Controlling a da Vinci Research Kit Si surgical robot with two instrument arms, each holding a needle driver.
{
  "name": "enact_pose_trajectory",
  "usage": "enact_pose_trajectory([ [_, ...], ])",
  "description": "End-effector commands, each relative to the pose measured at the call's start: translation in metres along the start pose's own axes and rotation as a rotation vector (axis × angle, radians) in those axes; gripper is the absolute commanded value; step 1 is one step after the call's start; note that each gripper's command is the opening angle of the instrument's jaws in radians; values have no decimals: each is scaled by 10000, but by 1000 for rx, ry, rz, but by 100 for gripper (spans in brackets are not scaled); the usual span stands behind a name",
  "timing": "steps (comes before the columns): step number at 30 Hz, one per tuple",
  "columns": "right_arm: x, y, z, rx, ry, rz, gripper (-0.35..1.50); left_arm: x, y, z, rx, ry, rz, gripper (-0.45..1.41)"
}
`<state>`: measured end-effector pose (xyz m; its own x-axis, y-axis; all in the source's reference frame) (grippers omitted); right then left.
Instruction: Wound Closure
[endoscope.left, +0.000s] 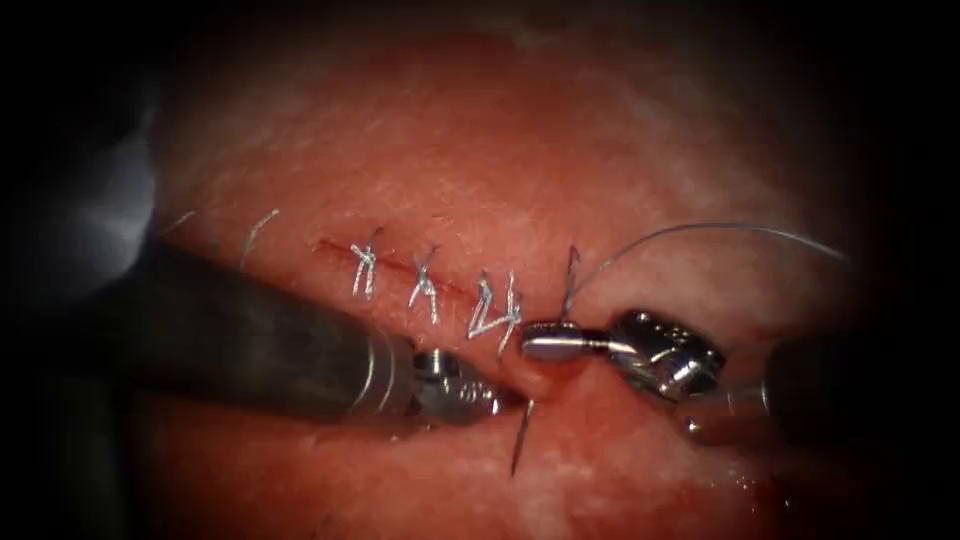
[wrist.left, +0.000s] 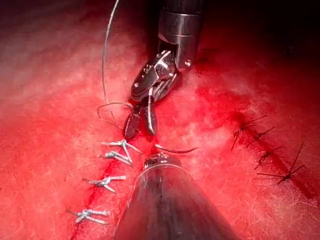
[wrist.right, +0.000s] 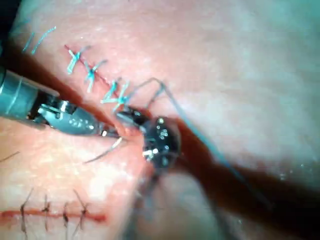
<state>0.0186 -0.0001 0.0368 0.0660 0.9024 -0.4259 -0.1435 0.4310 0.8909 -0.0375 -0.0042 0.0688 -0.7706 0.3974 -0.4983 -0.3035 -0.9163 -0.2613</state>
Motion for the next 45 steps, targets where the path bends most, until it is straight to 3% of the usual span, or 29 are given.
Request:
enact_pose_trajectory([
  [1,-6,7,-4,-32,17,-3,121,-2,12,3,-2,10,17,-38],
  [5,-2,28,-32,-74,31,-134,128,5,12,-10,7,85,78,-32],
  [12,-1,43,-76,-133,27,-190,128,4,16,-25,-31,172,190,5],
  [19,-2,44,-78,-139,28,-199,128,3,18,-26,-78,246,295,22],
  [23,-2,46,-74,-142,33,-206,126,6,24,-25,-117,285,320,22],
  [34,-12,53,-68,-147,37,-219,125,26,33,-10,-152,444,374,15],
  [36,-14,54,-65,-149,38,-221,125,27,31,-8,-157,463,353,4],
  [37,-15,54,-64,-150,39,-221,125,27,30,-7,-163,469,345,-15],
  [38,-15,53,-63,-150,39,-222,125,26,27,-7,-175,472,334,-45],
  [45,-17,52,-62,-150,43,-222,125,20,17,-17,-233,490,200,-45],
])
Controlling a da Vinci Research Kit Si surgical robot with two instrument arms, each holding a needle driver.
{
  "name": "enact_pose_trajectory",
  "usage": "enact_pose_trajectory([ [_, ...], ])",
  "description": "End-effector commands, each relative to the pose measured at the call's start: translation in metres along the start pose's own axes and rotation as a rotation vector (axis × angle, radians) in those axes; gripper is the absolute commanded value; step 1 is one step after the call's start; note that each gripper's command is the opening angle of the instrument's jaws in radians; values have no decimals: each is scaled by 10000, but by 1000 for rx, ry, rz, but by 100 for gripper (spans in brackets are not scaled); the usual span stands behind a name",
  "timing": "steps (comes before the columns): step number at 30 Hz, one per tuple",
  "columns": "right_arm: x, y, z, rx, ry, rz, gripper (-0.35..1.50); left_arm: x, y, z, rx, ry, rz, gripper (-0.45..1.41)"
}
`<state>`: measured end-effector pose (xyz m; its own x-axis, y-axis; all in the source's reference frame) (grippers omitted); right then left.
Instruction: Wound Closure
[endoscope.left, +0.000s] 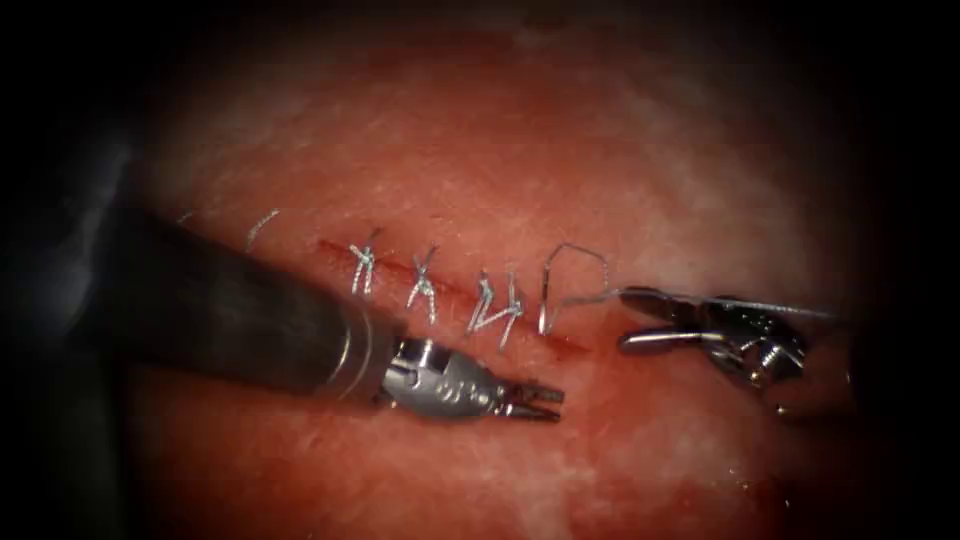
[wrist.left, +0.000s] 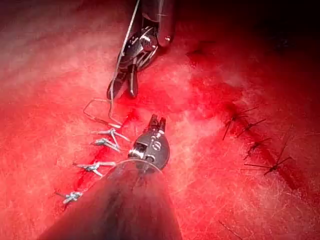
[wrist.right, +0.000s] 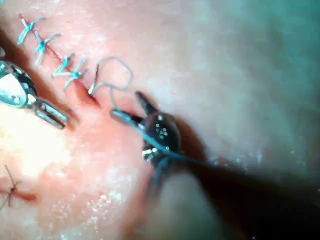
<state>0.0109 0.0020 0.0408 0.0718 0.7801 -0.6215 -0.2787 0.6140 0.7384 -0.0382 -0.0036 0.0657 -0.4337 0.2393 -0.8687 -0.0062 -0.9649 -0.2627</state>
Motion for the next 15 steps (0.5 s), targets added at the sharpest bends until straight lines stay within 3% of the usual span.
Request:
enact_pose_trajectory([
  [1,-13,-9,6,4,-1,6,125,-2,13,5,-5,7,-35,-45],
  [7,-13,-12,8,2,0,7,125,13,20,5,-107,87,-338,-45],
  [15,-15,-17,7,2,0,8,125,47,31,-8,-231,150,-596,-45],
])
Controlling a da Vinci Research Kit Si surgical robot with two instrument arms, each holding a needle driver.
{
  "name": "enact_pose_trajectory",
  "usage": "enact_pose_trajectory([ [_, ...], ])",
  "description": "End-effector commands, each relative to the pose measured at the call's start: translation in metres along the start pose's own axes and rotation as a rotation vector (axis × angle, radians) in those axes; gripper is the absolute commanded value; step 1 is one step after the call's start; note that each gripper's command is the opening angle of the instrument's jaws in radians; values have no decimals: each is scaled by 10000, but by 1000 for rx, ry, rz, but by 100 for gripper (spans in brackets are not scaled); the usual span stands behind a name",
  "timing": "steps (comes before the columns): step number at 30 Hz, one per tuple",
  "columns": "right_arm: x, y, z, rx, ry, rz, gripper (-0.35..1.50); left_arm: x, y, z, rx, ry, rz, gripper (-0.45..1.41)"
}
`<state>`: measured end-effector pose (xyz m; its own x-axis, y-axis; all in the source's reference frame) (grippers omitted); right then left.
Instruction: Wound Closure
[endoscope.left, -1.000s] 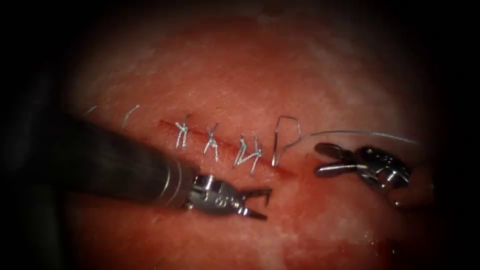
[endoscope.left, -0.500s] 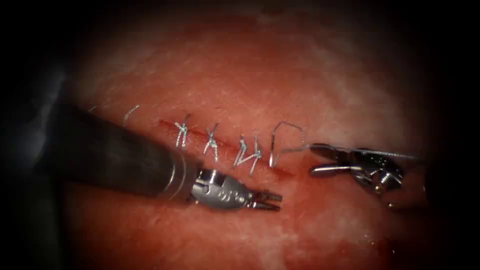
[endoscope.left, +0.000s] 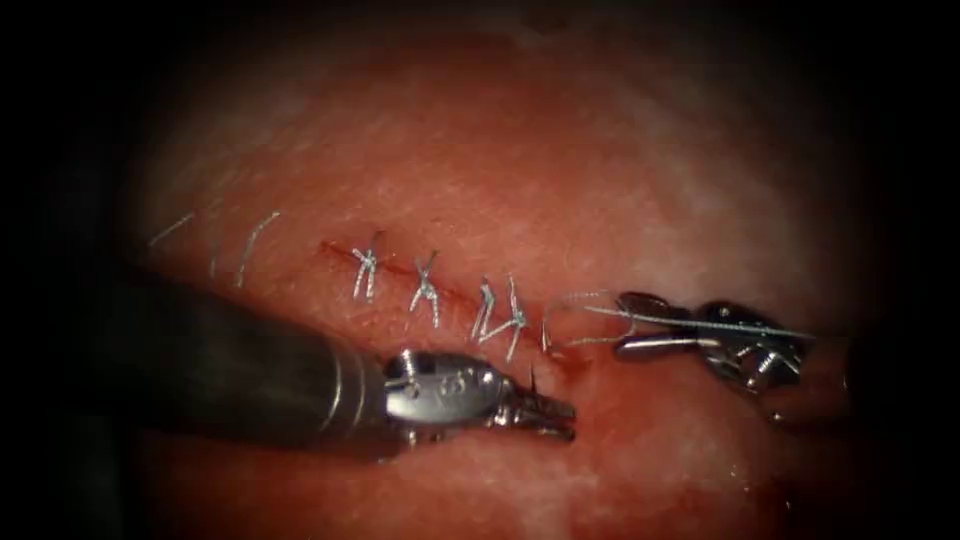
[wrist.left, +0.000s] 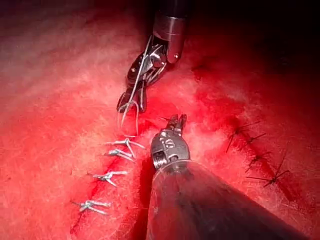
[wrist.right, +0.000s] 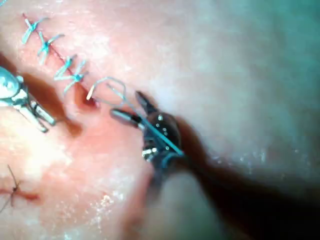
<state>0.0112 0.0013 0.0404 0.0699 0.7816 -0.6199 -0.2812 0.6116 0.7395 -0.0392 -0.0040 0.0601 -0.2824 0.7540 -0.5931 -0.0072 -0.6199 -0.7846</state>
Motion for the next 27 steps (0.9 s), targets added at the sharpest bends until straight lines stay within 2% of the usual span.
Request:
enact_pose_trajectory([
  [1,-12,-9,5,4,-2,5,125,-10,9,7,-11,-4,-30,-45],
  [6,-14,-12,5,8,-3,5,125,-7,32,6,-67,-8,-144,-45],
  [12,-16,-17,3,15,-5,5,125,-2,64,6,-144,-26,-156,-45],
  [16,-16,-19,2,19,-6,6,125,13,89,2,-184,-25,-133,-45],
  [19,-17,-21,1,23,-7,6,125,26,103,-6,-145,-8,12,-45],
  [23,-19,-31,-2,37,-12,8,125,37,114,-24,-28,-35,188,-45],
  [27,-19,-49,-4,87,-26,12,118,42,121,-44,44,-55,279,-45],
])
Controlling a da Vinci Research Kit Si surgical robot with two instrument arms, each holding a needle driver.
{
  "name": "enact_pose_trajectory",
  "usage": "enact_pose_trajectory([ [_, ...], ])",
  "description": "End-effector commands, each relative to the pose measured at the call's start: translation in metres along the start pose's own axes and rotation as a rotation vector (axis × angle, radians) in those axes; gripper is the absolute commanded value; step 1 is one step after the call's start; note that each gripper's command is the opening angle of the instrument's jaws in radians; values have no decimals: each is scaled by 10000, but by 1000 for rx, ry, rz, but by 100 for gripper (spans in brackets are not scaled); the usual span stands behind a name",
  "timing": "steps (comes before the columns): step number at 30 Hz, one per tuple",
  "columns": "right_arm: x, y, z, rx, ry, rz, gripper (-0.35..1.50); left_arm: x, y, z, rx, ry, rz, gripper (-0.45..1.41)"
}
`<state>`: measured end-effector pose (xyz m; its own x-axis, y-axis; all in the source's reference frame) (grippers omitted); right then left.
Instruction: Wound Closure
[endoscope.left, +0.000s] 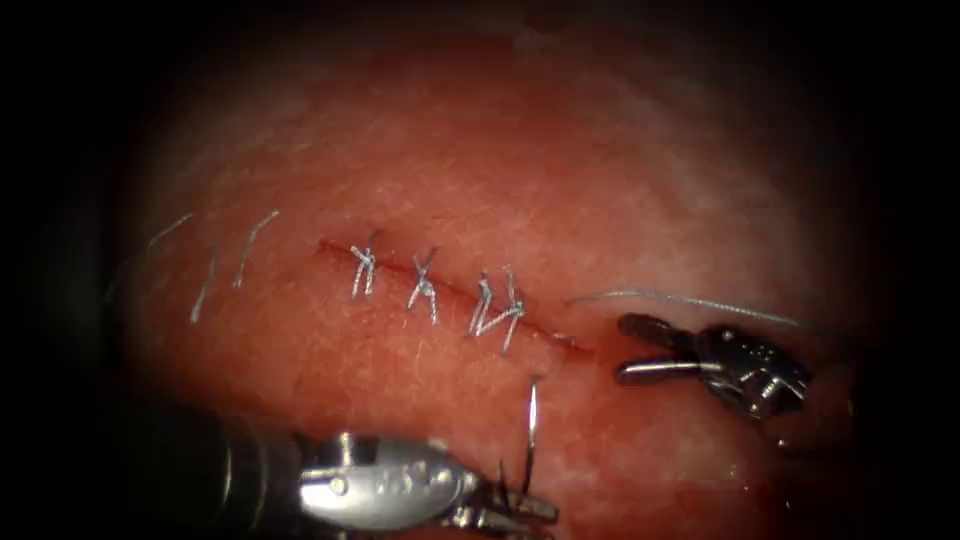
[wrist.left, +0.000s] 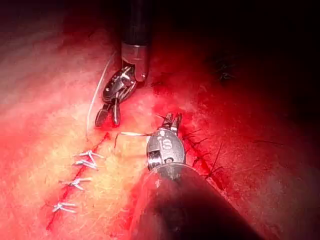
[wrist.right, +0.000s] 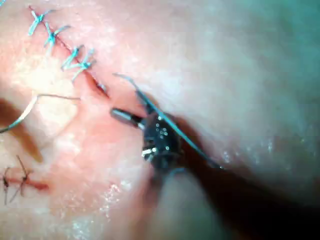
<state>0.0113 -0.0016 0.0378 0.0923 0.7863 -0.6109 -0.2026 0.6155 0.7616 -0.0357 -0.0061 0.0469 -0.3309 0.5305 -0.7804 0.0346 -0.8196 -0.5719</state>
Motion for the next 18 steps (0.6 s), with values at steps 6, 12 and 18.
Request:
enact_pose_trajectory([
  [6,1,-54,17,58,-48,-117,116,3,18,-23,44,-20,54,-45],
  [12,21,-79,32,40,-111,-286,116,23,38,-36,67,-34,79,-45],
  [18,24,-93,59,11,-135,-386,115,38,56,-31,66,-30,94,-45],
])
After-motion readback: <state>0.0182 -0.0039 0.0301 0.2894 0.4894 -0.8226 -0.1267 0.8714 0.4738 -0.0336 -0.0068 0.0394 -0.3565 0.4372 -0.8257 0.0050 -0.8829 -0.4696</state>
